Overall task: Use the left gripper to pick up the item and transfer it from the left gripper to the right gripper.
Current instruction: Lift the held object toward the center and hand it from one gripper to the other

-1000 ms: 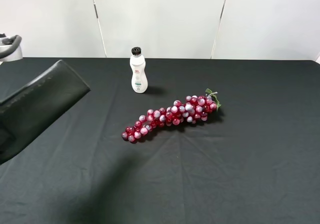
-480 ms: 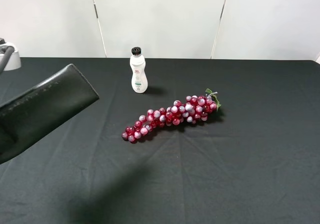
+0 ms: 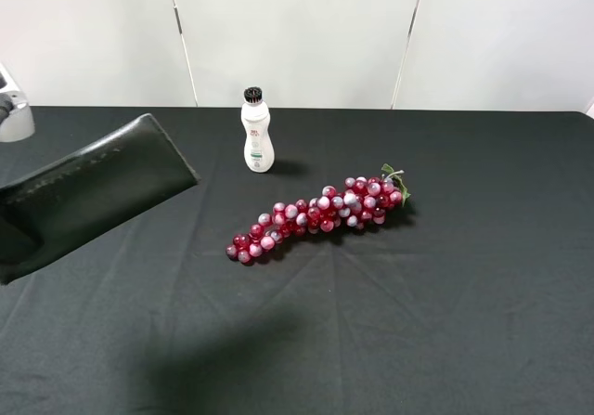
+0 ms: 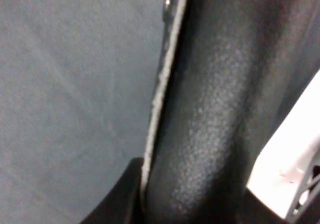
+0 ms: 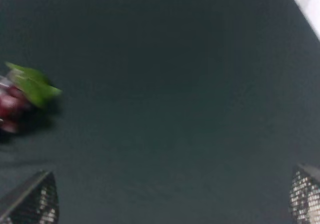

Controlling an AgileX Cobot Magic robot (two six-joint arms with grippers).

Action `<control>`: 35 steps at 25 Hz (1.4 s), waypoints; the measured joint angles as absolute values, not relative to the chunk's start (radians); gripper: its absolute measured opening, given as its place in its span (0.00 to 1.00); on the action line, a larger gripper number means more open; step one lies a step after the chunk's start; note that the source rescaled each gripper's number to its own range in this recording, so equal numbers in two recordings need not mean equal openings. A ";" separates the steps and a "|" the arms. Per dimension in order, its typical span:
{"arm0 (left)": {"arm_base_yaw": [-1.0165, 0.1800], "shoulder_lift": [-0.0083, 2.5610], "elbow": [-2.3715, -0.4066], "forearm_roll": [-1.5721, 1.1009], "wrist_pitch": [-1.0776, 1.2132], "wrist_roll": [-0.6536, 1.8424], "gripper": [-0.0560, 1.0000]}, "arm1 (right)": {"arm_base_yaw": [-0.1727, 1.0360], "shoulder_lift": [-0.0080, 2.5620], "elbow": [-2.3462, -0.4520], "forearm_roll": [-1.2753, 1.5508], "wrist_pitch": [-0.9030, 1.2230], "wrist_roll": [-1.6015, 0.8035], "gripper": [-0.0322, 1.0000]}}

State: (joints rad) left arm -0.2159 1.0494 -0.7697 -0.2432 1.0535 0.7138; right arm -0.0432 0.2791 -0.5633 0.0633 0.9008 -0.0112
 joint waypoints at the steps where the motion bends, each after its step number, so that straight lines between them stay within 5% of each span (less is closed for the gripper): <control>1: -0.231 1.049 -0.770 -0.243 1.043 0.721 0.07 | -0.026 0.317 -0.565 0.106 0.873 -0.032 1.00; 18: -0.387 1.049 -0.770 -0.246 0.963 0.865 0.07 | 0.425 0.823 -0.565 0.587 0.470 -0.729 1.00; 27: -0.387 1.054 -0.770 -0.246 0.873 0.978 0.07 | 0.654 0.895 -0.573 0.653 0.353 -0.834 1.00; 35: -0.454 1.217 -0.833 -0.274 0.826 1.051 0.07 | 0.735 0.895 -0.602 0.655 0.317 -0.859 1.00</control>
State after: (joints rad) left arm -0.4544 1.2166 -0.8328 -0.2741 0.8255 1.0510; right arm 0.7346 0.8949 -0.6016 0.6549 0.3169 -0.8586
